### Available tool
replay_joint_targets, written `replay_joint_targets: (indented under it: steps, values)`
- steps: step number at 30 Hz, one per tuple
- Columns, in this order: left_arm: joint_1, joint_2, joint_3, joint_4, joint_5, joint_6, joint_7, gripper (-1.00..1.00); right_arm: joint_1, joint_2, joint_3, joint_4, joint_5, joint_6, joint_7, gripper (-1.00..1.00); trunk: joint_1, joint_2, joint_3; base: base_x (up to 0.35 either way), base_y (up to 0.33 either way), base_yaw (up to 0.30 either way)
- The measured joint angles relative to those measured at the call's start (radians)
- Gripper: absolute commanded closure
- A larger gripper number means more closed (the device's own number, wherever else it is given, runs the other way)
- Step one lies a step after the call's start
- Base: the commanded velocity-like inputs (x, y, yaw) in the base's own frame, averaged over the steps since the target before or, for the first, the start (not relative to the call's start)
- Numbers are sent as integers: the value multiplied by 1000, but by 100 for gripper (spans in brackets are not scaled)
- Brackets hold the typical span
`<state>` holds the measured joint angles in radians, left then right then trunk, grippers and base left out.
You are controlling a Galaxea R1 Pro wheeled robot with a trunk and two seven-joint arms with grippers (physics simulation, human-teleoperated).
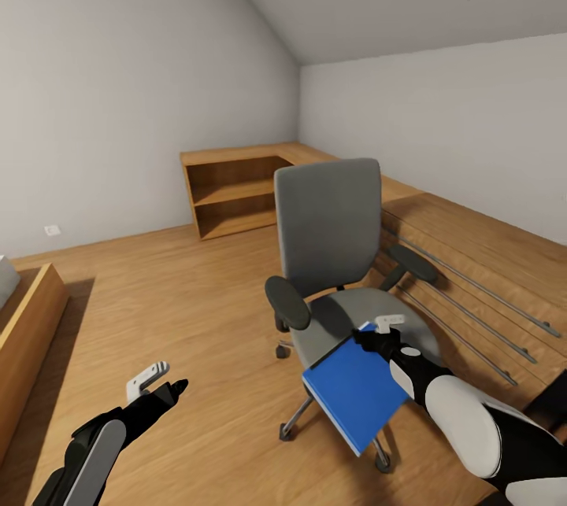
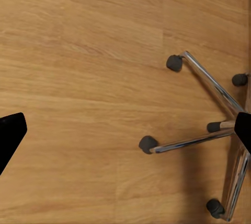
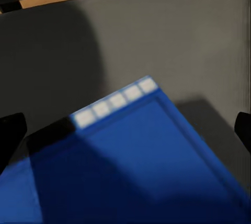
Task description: In the bedroom, organize the workspace by keeping the computer under the desk, ensuring the monitor is on the desk, placing the keyboard on the desk next to the monitor, placing the mouse on the desk next to the keyboard, moving the folder from the swivel chair onto the desk next to the mouse, stacking the notebook on top of the folder with the pen on top of the notebook, and positioning the swivel chair next to the desk.
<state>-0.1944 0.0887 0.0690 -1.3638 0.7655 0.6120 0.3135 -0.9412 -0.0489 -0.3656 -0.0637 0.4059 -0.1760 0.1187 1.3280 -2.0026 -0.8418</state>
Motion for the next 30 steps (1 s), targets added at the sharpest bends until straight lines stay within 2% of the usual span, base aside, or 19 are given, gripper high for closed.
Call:
replay_joint_targets:
  steps: [15,30]
  values:
    - [0,0,0,0,0,0,0,-100,0,0,0,-1,0,0,0,-100,0,0,23,0,0,-65]
    - [0,0,0,1,1,-1,1,-100,-1,3,0,-9,-2,2,19,-100,0,0,46,0,0,-6]
